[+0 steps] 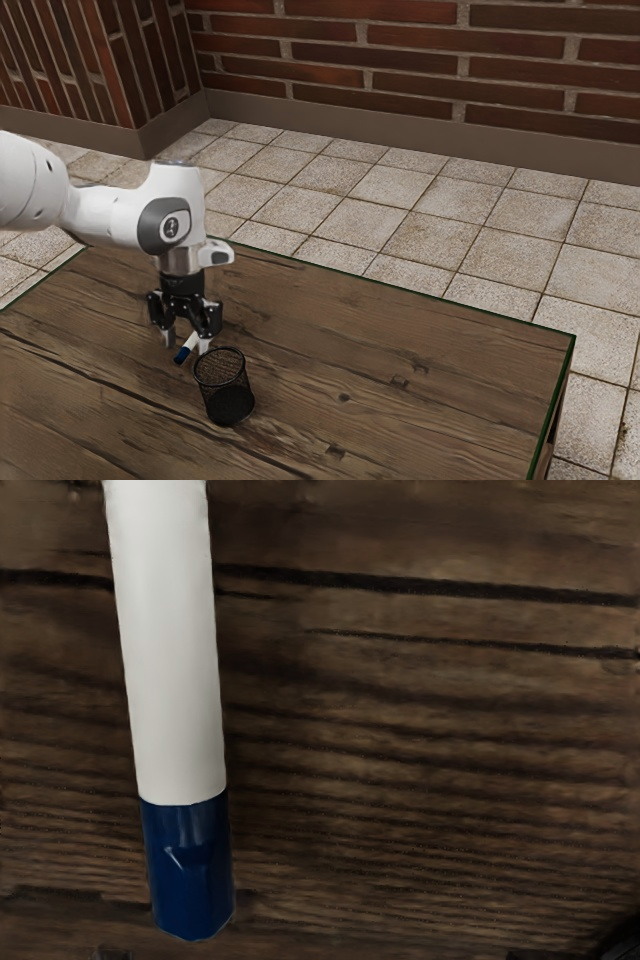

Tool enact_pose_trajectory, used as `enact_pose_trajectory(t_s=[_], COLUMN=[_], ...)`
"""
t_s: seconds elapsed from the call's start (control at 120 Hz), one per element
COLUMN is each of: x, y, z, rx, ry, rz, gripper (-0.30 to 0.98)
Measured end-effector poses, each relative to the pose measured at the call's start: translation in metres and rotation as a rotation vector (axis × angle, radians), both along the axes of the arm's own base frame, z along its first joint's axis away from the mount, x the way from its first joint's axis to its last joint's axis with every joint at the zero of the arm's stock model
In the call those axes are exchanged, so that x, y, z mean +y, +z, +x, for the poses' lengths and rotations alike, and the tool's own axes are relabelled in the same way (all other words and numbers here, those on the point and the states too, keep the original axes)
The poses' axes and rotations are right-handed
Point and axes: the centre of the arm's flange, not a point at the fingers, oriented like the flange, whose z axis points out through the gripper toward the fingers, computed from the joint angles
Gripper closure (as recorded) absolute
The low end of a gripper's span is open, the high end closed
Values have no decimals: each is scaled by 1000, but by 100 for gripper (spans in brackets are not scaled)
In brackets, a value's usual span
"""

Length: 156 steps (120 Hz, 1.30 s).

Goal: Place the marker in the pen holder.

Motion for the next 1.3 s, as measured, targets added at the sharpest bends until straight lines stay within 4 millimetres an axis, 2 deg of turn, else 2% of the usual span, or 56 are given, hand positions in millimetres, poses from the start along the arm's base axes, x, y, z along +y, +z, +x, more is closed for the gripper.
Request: enact_pose_trajectory(t_s=[0.142, 0.283, 0.475, 0.65, 0.783, 0.833, 0.883, 0.95, 0.992, 1.017, 1.042, 1.083, 1.158, 1.233, 1.3], x=[3, 13, 21, 22, 22, 18, 3, -45, -91, -124, -148, -177, -193, -194, -195], y=[-5, -11, -28, -30, -14, 10, 62, 155, 207, 230, 245, 251, 238, 222, 212], z=[-1, -4, -3, -2, 0, 2, 2, -15, -43, -69, -95, -126, -152, -157, -147], rx=[-81, -117, -121, -128, -150, -177, -240, -349, -407, -433, -446, -431, -352, -270, -209], ry=[-11, 4, 18, 21, 20, 14, -10, -93, -169, -222, -256, -294, -290, -267, -254], rz=[26, 36, 40, 41, 51, 56, 62, 84, 108, 123, 137, 154, 168, 164, 148], gripper=[44, 58, 64, 66, 74, 75, 76, 76, 77, 77, 77, 77, 77, 77, 77])
